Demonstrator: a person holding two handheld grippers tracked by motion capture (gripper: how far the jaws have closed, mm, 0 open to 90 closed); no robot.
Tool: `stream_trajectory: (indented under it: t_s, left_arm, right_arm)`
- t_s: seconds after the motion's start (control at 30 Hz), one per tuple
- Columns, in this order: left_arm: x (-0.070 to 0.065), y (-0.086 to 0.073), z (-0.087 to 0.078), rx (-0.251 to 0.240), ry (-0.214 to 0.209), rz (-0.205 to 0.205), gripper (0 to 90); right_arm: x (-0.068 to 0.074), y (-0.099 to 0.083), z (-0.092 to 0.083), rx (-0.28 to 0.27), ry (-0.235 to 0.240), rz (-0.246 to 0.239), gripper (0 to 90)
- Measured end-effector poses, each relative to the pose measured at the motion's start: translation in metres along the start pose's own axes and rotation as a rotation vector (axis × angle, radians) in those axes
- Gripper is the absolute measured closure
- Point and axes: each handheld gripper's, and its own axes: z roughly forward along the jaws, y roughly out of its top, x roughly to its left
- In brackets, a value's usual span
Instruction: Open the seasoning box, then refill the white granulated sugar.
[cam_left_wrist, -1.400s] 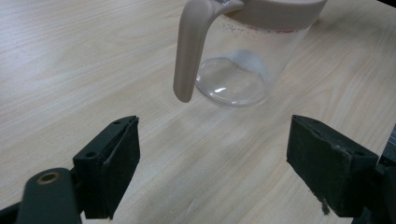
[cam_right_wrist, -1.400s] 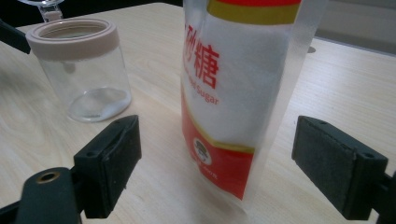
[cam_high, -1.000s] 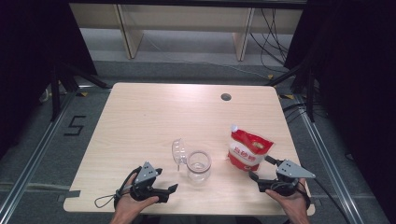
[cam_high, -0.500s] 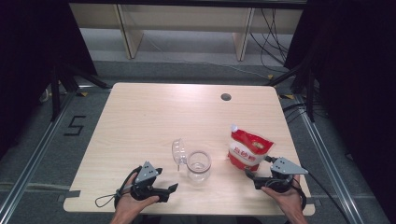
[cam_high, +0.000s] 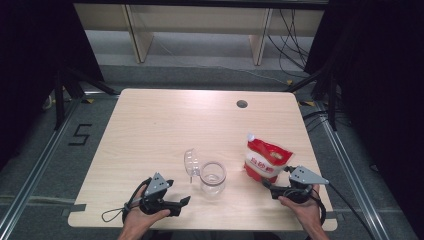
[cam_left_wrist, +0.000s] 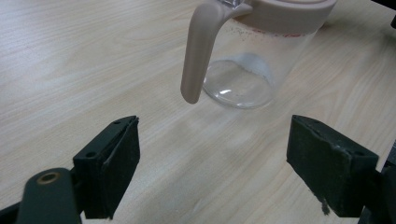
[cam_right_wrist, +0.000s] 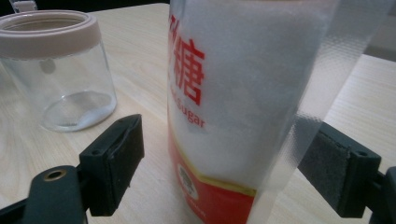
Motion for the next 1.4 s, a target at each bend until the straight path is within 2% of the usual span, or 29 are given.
stream_trajectory:
  t_s: [0.03, 0.13, 0.17, 0.2, 0.23, 0.27, 0.3, 0.4, 0.43, 0.53, 0.57, 0.6, 0.67, 0.7, 0.73, 0.77, 0.8, 0.9, 1.0, 1.03, 1.07, 1.13, 1.17, 1.2, 1.23, 1.3, 1.33, 1.37, 1.4]
  left_arm:
    - [0.0, 0.0, 0.0, -0.005, 0.0, 0.0, 17.1]
    - [0.002, 0.0, -0.001, 0.015, -0.002, 0.019, 17.1]
    - [0.0, 0.0, 0.001, -0.004, -0.001, -0.003, 17.1]
    - [0.0, 0.0, 0.0, -0.002, -0.001, 0.0, 17.1]
    - [0.0, 0.0, 0.0, -0.003, -0.001, -0.001, 17.0]
    - [0.001, 0.0, -0.001, 0.019, -0.001, 0.021, 17.0]
    - [0.0, 0.0, 0.0, 0.001, 0.001, 0.001, 17.1]
    - [-0.001, 0.0, 0.0, -0.002, 0.002, -0.009, 17.1]
    - [0.0, 0.0, -0.001, -0.002, 0.001, -0.003, 17.0]
    - [0.0, 0.0, -0.001, -0.013, 0.008, -0.004, 17.1]
    - [0.0, 0.0, -0.001, -0.005, 0.007, -0.005, 17.0]
    - [0.0, 0.0, 0.0, -0.006, 0.001, -0.007, 17.1]
    - [0.0, 0.001, -0.001, 0.005, 0.007, 0.008, 17.1]
    - [-0.001, 0.001, -0.001, -0.004, 0.0, 0.002, 17.1]
    - [-0.001, 0.001, -0.001, -0.003, 0.001, 0.004, 17.0]
    - [-0.001, 0.0, -0.001, -0.004, 0.003, 0.004, 17.0]
    - [-0.002, 0.0, -0.001, -0.016, 0.001, 0.002, 17.1]
    - [-0.002, -0.001, -0.002, -0.008, 0.005, -0.003, 17.0]
    - [-0.003, -0.001, -0.002, -0.01, 0.0, 0.001, 17.1]
    - [-0.002, -0.001, -0.002, 0.003, -0.003, 0.013, 17.0]
    - [-0.002, -0.001, -0.002, 0.002, -0.002, 0.008, 17.0]
    - [-0.003, -0.001, -0.001, -0.011, -0.005, -0.001, 17.1]
    - [-0.003, -0.002, -0.001, -0.003, -0.003, 0.007, 17.0]
    - [-0.003, -0.002, -0.001, -0.001, -0.003, 0.011, 17.0]
    - [-0.005, -0.002, -0.001, 0.002, -0.002, -0.001, 17.0]
    - [-0.006, -0.002, 0.0, -0.01, -0.012, 0.009, 17.0]
    - [-0.006, -0.003, 0.0, -0.008, -0.011, 0.012, 17.0]
    - [-0.004, -0.003, -0.001, 0.006, -0.011, 0.031, 17.0]
    - [-0.005, -0.003, -0.001, -0.007, -0.011, 0.012, 17.0]
  right_arm:
    - [0.001, 0.0, -0.001, 0.02, 0.007, 0.027, 18.9]
    - [0.0, 0.0, 0.002, 0.01, 0.01, -0.002, 18.9]
    - [0.002, -0.001, 0.001, 0.018, 0.008, 0.013, 18.9]
    - [0.0, -0.001, 0.002, 0.012, 0.009, -0.01, 18.9]
    - [0.0, -0.001, 0.002, 0.011, 0.011, -0.01, 19.0]
    - [0.0, -0.001, 0.002, 0.01, 0.013, -0.009, 19.0]
    - [0.0, -0.001, 0.002, 0.008, 0.009, -0.013, 19.0]
    - [-0.001, -0.001, 0.004, -0.007, 0.01, -0.022, 19.1]
    - [0.001, -0.001, 0.003, 0.009, 0.011, 0.017, 19.1]
    - [0.002, -0.001, 0.003, 0.022, 0.014, 0.023, 19.1]
    - [0.002, -0.001, 0.004, 0.021, 0.017, 0.017, 19.1]
    - [0.0, -0.001, 0.005, 0.013, 0.028, -0.01, 19.1]
    - [0.0, -0.001, 0.006, 0.01, 0.033, -0.012, 19.1]
    - [0.001, -0.002, 0.007, 0.008, 0.03, -0.007, 19.2]
    - [-0.001, -0.001, 0.008, 0.002, 0.031, -0.03, 19.2]
    - [0.0, -0.002, 0.008, 0.004, 0.025, -0.023, 19.3]
    - [0.003, -0.002, 0.009, 0.02, 0.026, 0.019, 19.4]
    - [0.0, -0.002, 0.012, 0.018, 0.043, -0.004, 19.5]
    - [0.002, -0.002, 0.012, 0.025, 0.035, 0.015, 20.0]
    - [-0.002, -0.003, 0.014, 0.009, 0.042, -0.033, 20.3]
    - [0.0, -0.003, 0.015, 0.017, 0.048, -0.014, 20.5]
    - [0.0, -0.003, 0.016, 0.007, 0.052, -0.019, 20.5]
    - [0.003, -0.003, 0.015, 0.021, 0.048, 0.018, 20.8]
    - [0.0, -0.002, 0.017, 0.009, 0.06, -0.012, 21.1]
    - [0.001, -0.003, 0.016, 0.018, 0.047, -0.004, 21.2]
    - [0.0, -0.003, 0.018, 0.017, 0.042, -0.004, 21.7]
    - [0.001, -0.003, 0.019, 0.021, 0.046, 0.02, 21.9]
    - [0.0, -0.003, 0.019, 0.021, 0.049, 0.014, 22.2]
    - [-0.001, -0.002, 0.02, 0.021, 0.043, 0.004, 23.0]
